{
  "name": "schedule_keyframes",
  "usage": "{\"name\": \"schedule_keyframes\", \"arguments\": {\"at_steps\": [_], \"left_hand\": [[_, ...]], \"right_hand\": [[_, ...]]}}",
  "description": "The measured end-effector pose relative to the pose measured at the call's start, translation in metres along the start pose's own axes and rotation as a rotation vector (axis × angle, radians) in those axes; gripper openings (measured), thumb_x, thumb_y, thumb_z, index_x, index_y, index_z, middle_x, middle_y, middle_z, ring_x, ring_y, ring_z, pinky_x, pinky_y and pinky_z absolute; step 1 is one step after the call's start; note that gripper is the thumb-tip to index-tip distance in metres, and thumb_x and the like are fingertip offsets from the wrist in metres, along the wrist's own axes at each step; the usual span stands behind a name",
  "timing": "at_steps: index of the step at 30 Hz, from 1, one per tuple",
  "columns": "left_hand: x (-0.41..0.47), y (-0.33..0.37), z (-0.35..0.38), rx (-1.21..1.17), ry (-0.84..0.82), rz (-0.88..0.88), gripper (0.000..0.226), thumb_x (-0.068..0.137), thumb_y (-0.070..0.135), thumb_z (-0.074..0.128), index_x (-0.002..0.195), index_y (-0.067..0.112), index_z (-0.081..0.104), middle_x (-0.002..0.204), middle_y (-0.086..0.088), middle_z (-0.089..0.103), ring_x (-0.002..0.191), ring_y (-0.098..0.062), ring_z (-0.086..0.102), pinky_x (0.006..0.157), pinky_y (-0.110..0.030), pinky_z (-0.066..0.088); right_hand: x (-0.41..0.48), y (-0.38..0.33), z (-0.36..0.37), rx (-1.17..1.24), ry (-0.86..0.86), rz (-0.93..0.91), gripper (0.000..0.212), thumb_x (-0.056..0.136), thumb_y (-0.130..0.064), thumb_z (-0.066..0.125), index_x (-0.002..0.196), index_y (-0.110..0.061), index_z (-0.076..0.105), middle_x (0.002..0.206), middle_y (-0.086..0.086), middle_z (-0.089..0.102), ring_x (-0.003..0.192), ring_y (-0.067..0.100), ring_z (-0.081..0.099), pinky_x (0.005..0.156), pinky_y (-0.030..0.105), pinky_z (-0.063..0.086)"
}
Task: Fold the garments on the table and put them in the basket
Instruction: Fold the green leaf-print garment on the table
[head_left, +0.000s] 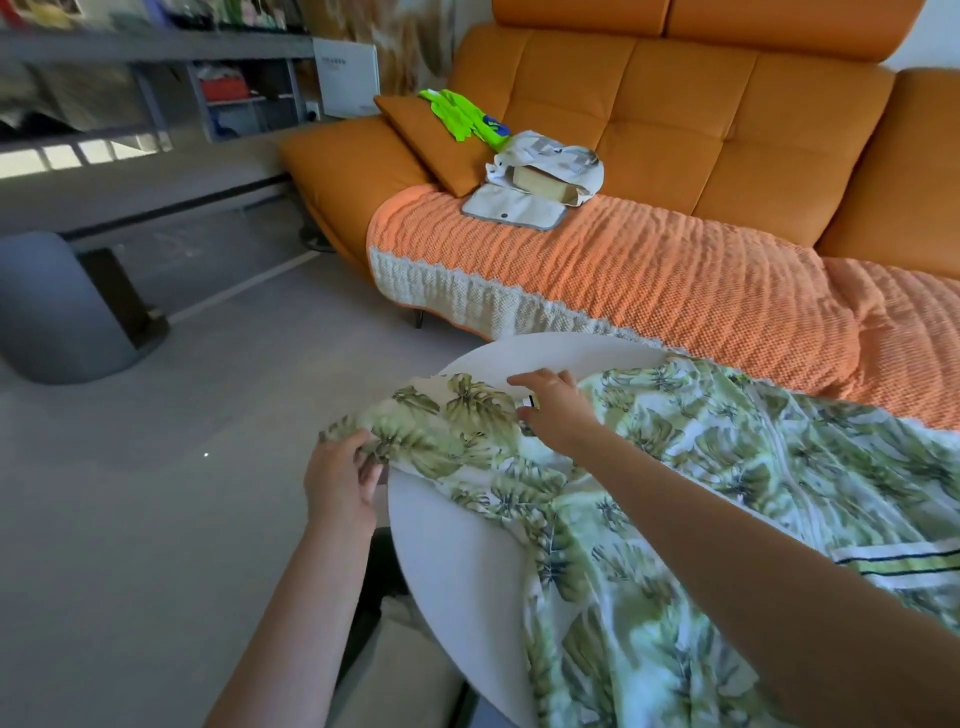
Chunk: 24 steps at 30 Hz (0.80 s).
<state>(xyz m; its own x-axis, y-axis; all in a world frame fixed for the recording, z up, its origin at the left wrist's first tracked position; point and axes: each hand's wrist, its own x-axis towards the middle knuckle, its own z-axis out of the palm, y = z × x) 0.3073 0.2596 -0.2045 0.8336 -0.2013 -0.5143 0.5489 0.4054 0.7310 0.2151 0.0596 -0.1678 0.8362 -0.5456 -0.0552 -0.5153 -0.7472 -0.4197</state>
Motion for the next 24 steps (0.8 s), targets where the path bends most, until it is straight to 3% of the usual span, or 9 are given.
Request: {"name": "schedule_keyframes", "arguments": {"at_steps": [3,7,8,11,15,17,19,21,24], "left_hand": [[-0.003,-0.011,-0.018,0.056,0.057,0.021,0.019,0.087,-0.004,0.047,0.087,0.013,0.054,0.084,-0.003,0.057,0.074,-0.012,0.055,0.059,-0.019,0.05],[0.008,-0.024,-0.037,0.127,0.143,-0.043,0.017,0.089,-0.006,0.042,0.084,0.007,0.052,0.084,-0.009,0.054,0.071,-0.017,0.053,0.046,-0.014,0.049],[0.013,-0.027,-0.04,0.155,0.176,-0.044,0.014,0.088,-0.004,0.045,0.095,0.006,0.051,0.091,-0.011,0.055,0.075,-0.019,0.055,0.049,-0.014,0.05],[0.016,-0.028,-0.038,0.369,0.355,0.034,0.061,0.083,0.008,0.061,0.135,0.008,0.029,0.135,-0.018,0.04,0.117,-0.032,0.049,0.09,-0.035,0.047],[-0.02,-0.017,-0.009,0.687,0.388,0.486,0.088,0.079,0.007,0.064,0.148,0.009,0.009,0.153,-0.017,0.006,0.137,-0.036,0.02,0.112,-0.045,0.023],[-0.027,-0.019,-0.001,0.815,0.367,0.718,0.086,0.078,0.005,0.064,0.148,0.007,0.014,0.155,-0.018,0.001,0.142,-0.035,0.009,0.115,-0.046,0.014],[-0.033,-0.023,0.008,1.02,0.156,0.906,0.066,0.083,0.007,0.061,0.143,0.01,0.033,0.155,-0.015,0.014,0.144,-0.033,0.01,0.116,-0.047,0.014],[-0.037,-0.03,0.02,1.173,-0.276,0.858,0.047,0.093,0.018,0.052,0.14,0.018,0.043,0.154,-0.006,0.025,0.144,-0.027,0.016,0.116,-0.043,0.017],[-0.028,-0.041,0.026,1.769,-0.529,0.702,0.057,0.098,0.046,0.032,0.15,0.028,0.016,0.159,-0.002,0.003,0.146,-0.022,-0.003,0.117,-0.039,0.006]], "right_hand": [[0.012,-0.001,0.005,-0.147,0.022,0.029,0.028,0.09,-0.02,0.055,0.117,-0.018,0.061,0.127,0.008,0.049,0.121,0.03,0.03,0.1,0.038,0.03],[0.018,0.003,0.005,-0.036,0.324,0.158,0.03,0.095,-0.027,0.045,0.118,-0.012,0.058,0.128,0.008,0.049,0.121,0.028,0.033,0.099,0.038,0.033],[0.017,0.005,0.005,-0.01,0.332,0.155,0.032,0.096,-0.027,0.044,0.124,-0.014,0.054,0.136,0.008,0.043,0.126,0.028,0.029,0.103,0.038,0.03],[0.004,0.006,0.01,-0.032,0.283,0.005,0.041,0.098,-0.029,0.04,0.138,-0.019,0.041,0.152,0.002,0.024,0.137,0.026,0.018,0.112,0.042,0.021],[-0.029,0.005,0.021,-0.006,0.262,-0.231,0.04,0.1,-0.03,0.039,0.138,-0.021,0.045,0.154,-0.001,0.024,0.137,0.021,0.022,0.113,0.04,0.021],[-0.042,0.01,0.026,-0.047,0.14,-0.276,0.043,0.1,-0.035,0.036,0.141,-0.022,0.039,0.155,-0.004,0.021,0.141,0.018,0.019,0.115,0.038,0.017],[-0.048,0.016,0.032,-0.161,-0.054,-0.255,0.052,0.1,-0.044,0.026,0.148,-0.025,0.02,0.157,-0.005,0.012,0.145,0.017,0.009,0.118,0.037,0.007],[-0.045,0.02,0.037,-0.243,-0.189,-0.235,0.06,0.097,-0.053,0.011,0.15,-0.026,0.005,0.158,-0.003,-0.002,0.145,0.019,-0.007,0.117,0.037,-0.005],[-0.041,0.019,0.035,-0.197,-0.169,-0.261,0.075,0.086,-0.064,-0.007,0.15,-0.025,0.001,0.158,-0.002,-0.007,0.143,0.019,-0.015,0.118,0.039,-0.006]]}}
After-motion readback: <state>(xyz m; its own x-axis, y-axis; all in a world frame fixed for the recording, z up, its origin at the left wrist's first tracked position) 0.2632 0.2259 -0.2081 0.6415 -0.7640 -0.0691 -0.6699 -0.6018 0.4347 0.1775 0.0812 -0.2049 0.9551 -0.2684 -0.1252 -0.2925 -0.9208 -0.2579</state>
